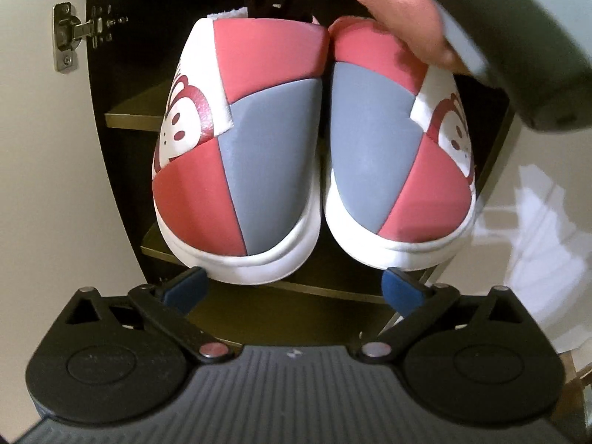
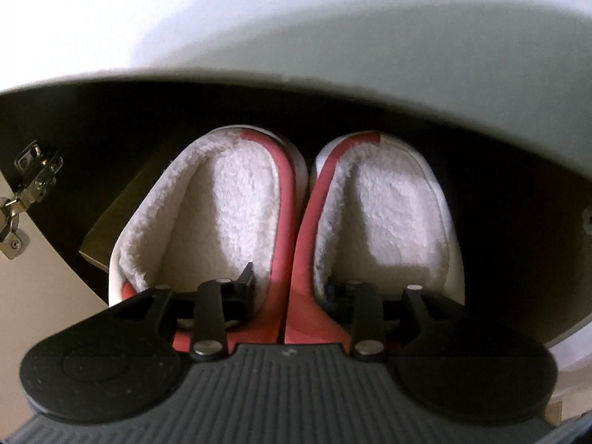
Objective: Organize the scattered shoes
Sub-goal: 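Lift the slipper pair with the right tool into the cabinet, then lower the slippers onto the top shelf and open the right tool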
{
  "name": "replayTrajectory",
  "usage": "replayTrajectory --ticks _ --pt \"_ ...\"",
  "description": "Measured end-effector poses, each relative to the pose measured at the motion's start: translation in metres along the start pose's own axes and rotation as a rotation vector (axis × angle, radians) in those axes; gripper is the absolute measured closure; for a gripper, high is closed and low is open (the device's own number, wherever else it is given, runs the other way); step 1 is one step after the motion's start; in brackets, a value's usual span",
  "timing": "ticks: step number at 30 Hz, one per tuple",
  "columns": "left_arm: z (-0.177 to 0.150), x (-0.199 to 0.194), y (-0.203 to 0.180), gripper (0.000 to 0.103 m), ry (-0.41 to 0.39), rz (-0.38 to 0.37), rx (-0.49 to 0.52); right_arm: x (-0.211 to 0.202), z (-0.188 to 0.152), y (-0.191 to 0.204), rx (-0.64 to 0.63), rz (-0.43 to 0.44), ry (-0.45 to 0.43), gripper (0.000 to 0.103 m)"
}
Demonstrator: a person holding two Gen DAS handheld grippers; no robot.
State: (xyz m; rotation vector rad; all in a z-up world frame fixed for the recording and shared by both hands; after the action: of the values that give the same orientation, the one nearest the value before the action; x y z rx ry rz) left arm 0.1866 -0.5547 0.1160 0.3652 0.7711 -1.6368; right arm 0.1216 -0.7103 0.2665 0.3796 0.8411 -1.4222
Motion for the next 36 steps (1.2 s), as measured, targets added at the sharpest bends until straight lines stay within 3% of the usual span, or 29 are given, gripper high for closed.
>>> replayTrajectory --ticks 3,8,12,14,21,24,26,29,32,35,36 --pt "0.009 0.001 0.002 0.002 -0.010 0.010 0.034 -0.004 -0.008 -0.005 -0.038 0.013 -0.062 0.060" --pt "0.023 0.008 0.006 0.002 -0.003 0.018 0.076 -0.012 -0.021 -0.011 -0.078 0.003 -0.141 0.057" --pt "0.037 0.009 0.013 0.002 -0.023 0.012 0.065 -0.012 -0.029 -0.018 -0.071 -0.018 -0.183 0.062" --pt "0.038 0.010 0.015 0.002 -0.031 0.022 0.113 -0.008 -0.036 -0.019 -0.073 -0.058 -0.198 0.062" --pt "0.009 0.027 0.018 0.002 0.067 0.043 0.136 -0.015 -0.048 -0.018 -0.067 -0.077 -0.217 0.061" --pt "0.017 0.042 0.013 0.001 0.072 0.047 0.138 -0.021 -0.053 -0.019 -0.070 -0.079 -0.222 0.060" --pt "0.029 0.054 0.020 0.002 0.097 0.037 0.071 -0.026 -0.058 -0.020 -0.074 -0.075 -0.224 0.058" --pt "0.039 0.055 0.026 0.002 0.109 0.014 0.047 -0.028 -0.063 -0.021 -0.076 -0.089 -0.251 0.051" --pt "0.046 0.053 0.027 0.002 0.102 0.005 0.109 -0.044 -0.076 -0.022 -0.128 -0.216 -0.387 0.031" --pt "0.053 0.053 0.026 0.002 0.094 -0.014 0.175 -0.055 -0.088 -0.019 -0.187 -0.323 -0.497 0.021" --pt "0.056 0.053 0.025 0.002 0.081 -0.029 0.212 -0.056 -0.094 -0.017 -0.222 -0.327 -0.513 0.007"
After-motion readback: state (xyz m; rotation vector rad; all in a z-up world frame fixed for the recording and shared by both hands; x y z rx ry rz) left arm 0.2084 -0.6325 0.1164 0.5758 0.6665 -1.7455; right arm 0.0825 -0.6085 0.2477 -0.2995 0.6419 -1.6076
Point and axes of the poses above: each gripper's, at about its wrist camera, not at the fingertips, and x roughly the way its jaws point, y to its left, z to its top, the point moved 2 cm from there along x, roughly the way its jaws point, and after that the axes turned 14 degrees about -x, right-handed, at the moved point
